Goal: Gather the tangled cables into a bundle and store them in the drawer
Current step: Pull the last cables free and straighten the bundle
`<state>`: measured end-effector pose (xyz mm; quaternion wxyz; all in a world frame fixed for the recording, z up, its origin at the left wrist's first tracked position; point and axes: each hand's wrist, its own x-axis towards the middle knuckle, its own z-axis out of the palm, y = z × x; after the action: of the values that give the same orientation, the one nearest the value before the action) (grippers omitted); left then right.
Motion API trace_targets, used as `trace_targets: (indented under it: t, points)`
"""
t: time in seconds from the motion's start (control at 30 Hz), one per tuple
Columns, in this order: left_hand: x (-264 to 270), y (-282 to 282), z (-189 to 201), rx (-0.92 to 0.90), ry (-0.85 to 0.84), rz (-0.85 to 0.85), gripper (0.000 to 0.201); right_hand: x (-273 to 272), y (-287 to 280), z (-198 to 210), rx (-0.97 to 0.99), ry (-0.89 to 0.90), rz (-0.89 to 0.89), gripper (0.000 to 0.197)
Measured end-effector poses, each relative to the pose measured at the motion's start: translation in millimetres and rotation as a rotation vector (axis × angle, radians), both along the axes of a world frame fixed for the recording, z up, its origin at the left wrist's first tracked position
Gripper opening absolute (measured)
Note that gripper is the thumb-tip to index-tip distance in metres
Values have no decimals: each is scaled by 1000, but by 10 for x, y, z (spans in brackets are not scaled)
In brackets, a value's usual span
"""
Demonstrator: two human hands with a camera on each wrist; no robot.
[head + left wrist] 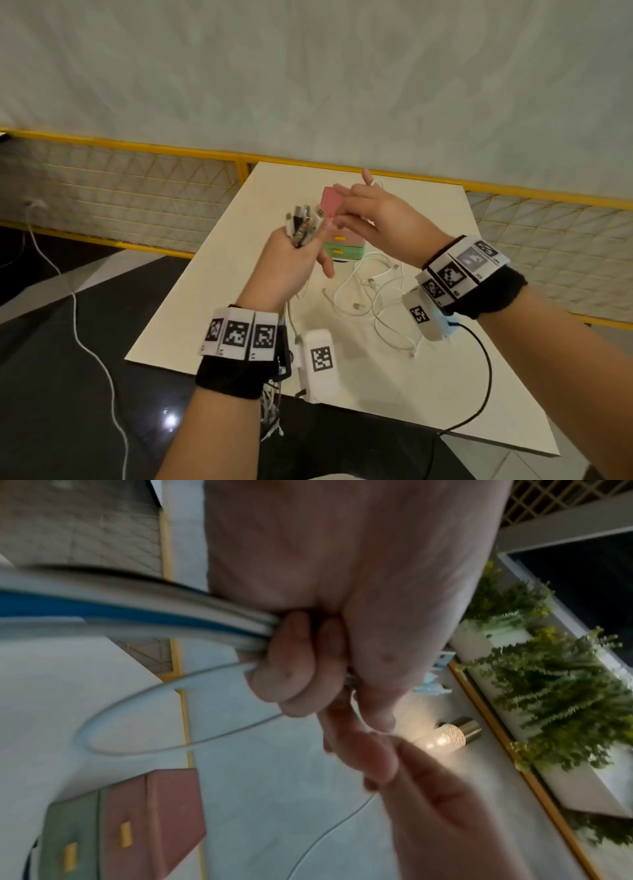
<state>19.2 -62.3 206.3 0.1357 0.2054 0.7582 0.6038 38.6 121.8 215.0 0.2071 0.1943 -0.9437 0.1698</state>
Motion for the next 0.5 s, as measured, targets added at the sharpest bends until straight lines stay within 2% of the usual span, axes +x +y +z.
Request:
trace_targets:
  t: [0.07,0.13,0.23,0.3,0.43,0.5]
  points:
    - [48,52,-18,-31,16,-1,41,-9,9,70,84,37,50,30]
    - [41,34,-5,9,33,55,37,-8,103,81,25,21,59,26]
    - [-79,-99,21,155,36,242,36,29,356,25,-136,-141,-90,23]
    - [-162,-209,27,222,34,355,37,54,520,-59,-162,-222,-204,24]
    - [-226,-277,-26,165,32,418,33,84,631,-144,-142,-260,-292,25]
    - [-201,-253,-21,157,32,464,22,79,607,-97,-116,-222,-273,24]
